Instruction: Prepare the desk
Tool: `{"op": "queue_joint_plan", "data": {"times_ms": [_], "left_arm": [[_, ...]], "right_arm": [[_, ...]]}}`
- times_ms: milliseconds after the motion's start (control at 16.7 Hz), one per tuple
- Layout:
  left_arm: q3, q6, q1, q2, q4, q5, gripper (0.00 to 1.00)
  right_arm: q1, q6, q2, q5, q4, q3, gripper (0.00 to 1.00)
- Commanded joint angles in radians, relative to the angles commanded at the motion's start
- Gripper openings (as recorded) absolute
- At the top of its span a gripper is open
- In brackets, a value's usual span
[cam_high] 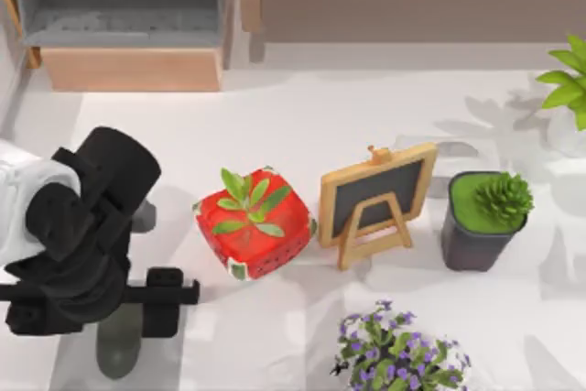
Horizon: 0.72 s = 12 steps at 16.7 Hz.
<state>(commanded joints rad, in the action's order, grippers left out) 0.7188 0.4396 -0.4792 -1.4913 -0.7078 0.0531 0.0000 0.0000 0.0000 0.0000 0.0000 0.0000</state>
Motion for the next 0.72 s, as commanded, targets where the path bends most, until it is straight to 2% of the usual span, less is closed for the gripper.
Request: {"op": "queue_joint_plan", "data": {"times_ms": [720], "left_arm": [[-0.006, -0.021, 0.007, 0.011, 0.027, -0.018, 1.0]], "right_arm": [[0.0, 0.0, 0.0, 0.0, 0.0, 0.0, 1.0]]}}
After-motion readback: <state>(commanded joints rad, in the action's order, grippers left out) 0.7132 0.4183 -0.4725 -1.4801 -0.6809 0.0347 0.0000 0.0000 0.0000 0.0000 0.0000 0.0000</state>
